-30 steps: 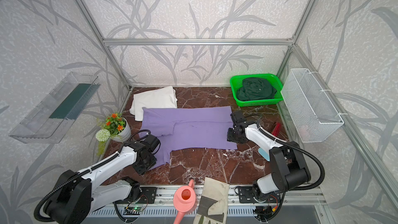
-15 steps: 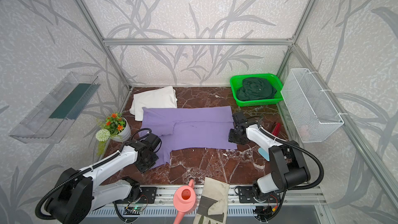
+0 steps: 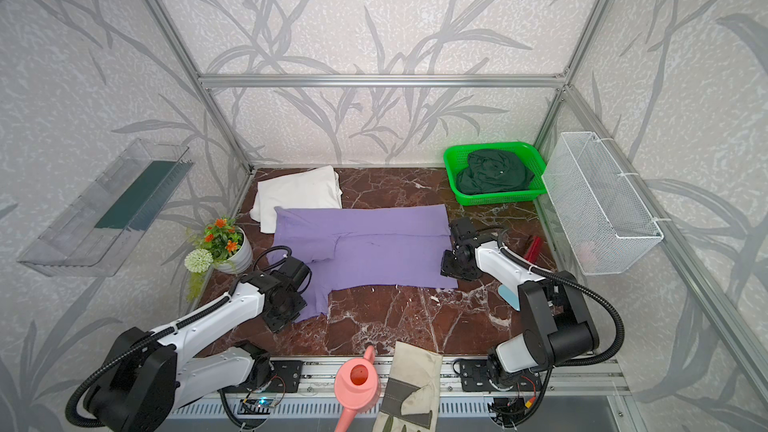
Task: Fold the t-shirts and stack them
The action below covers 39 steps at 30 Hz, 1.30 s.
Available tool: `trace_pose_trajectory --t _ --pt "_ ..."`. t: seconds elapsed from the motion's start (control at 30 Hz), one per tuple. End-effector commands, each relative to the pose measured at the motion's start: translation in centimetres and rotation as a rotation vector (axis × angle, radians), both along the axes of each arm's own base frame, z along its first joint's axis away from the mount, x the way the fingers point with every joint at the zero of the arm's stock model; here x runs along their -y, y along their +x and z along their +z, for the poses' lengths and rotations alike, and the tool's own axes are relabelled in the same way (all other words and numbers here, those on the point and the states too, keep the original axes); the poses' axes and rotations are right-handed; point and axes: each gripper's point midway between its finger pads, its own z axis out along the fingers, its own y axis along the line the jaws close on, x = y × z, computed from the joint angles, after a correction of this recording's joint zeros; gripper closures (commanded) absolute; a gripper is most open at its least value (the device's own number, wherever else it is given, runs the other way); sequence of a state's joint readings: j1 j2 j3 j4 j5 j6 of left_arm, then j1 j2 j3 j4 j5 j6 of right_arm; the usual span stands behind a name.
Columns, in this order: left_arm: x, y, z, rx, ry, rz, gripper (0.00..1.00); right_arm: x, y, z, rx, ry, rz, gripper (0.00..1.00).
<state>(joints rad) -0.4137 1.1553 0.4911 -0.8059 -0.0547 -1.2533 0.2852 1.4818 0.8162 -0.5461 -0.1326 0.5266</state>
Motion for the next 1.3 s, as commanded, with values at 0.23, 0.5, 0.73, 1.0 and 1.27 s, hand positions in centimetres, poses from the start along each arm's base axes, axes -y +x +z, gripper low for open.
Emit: trace_pose_trajectory --t 0.23,0.5,0.73,1.0,1.27 --pt "-1.4 -0.5 2.4 0.051 0.046 0.006 1.0 1.5 -1.2 -0.2 -0.01 -0.033 -0.095 0.55" --pt "-2.1 0.0 4.4 0.137 0.065 0.003 1.0 2.3 -2.4 -0.9 -0.054 -0.073 -0.109 0.71" --pt "-1.9 0.2 4.6 0.152 0.053 0.005 1.0 2.5 -3.5 -1.9 -0.087 -0.081 -0.105 0.71" --pt "-1.9 0.2 5.0 0.169 0.048 0.007 1.0 2.7 -4.0 -2.8 -0.108 -0.09 -0.115 0.77" --pt "-1.8 0.4 5.7 0.195 0.03 0.012 1.0 2.9 -3.7 -2.1 -0.08 -0.099 -0.117 1.0"
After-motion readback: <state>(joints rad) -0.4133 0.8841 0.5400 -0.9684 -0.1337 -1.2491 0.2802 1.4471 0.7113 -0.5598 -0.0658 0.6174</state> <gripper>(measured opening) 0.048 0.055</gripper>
